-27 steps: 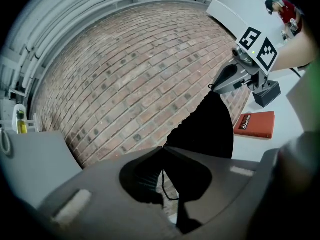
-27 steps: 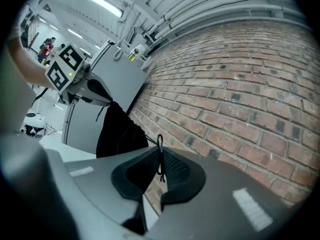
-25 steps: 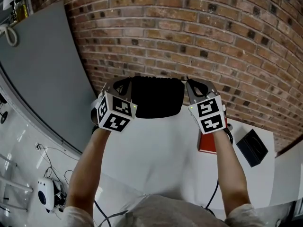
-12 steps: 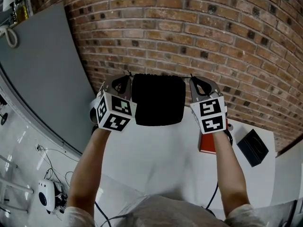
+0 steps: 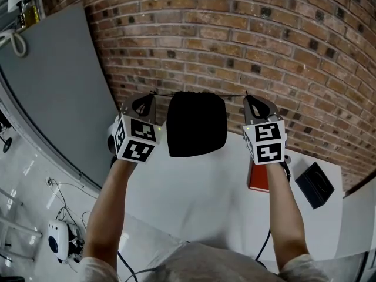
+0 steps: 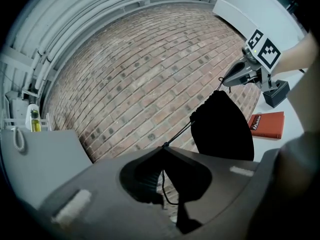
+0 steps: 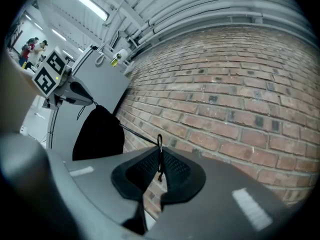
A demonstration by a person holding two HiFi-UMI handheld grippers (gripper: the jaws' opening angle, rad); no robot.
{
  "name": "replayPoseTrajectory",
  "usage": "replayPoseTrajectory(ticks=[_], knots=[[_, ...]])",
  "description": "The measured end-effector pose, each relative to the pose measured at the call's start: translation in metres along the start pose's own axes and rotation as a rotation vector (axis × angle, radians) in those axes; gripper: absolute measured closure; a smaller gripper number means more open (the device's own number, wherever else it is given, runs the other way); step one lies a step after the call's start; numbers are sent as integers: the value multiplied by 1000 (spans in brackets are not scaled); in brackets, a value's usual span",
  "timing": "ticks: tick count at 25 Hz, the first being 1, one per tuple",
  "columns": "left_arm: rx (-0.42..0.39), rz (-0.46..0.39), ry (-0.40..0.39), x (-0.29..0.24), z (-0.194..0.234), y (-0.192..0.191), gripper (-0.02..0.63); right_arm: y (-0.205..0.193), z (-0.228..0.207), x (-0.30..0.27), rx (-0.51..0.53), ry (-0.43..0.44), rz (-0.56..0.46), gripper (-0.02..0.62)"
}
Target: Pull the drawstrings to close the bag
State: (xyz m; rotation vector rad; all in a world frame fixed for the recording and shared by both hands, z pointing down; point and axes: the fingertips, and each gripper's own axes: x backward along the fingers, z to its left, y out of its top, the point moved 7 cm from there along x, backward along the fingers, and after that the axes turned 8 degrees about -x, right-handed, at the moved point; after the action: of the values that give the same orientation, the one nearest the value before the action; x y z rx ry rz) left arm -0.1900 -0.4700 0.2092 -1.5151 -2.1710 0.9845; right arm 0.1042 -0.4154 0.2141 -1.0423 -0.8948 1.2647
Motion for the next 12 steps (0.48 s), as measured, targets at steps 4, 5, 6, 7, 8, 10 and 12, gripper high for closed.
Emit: replayPoseTrajectory(ticks=[4,5,6,7,8,10,12], knots=[[10,13,10,3,3,-6,598,-2,-3,2,-10,-3,4,575],[13,17,12,4,4,-8,598,-3,-4,2,-11,-3,5,575],[17,20,14,4,4,-10,598,-4,-4,2,-12,-4,6,575],[22,23,16,4,5,-12,598,-5,-6,3,-15,-5,7,575],[26,25,16,5,5,-13,598,-7,-7,3,-17,-5,8,575],[30,29,18,5,5,-15,598,-9,-9,4,-19,-5,9,575],[30,35,22,5,5,-17,598,-10,-11,4,-18,-9,11,575]])
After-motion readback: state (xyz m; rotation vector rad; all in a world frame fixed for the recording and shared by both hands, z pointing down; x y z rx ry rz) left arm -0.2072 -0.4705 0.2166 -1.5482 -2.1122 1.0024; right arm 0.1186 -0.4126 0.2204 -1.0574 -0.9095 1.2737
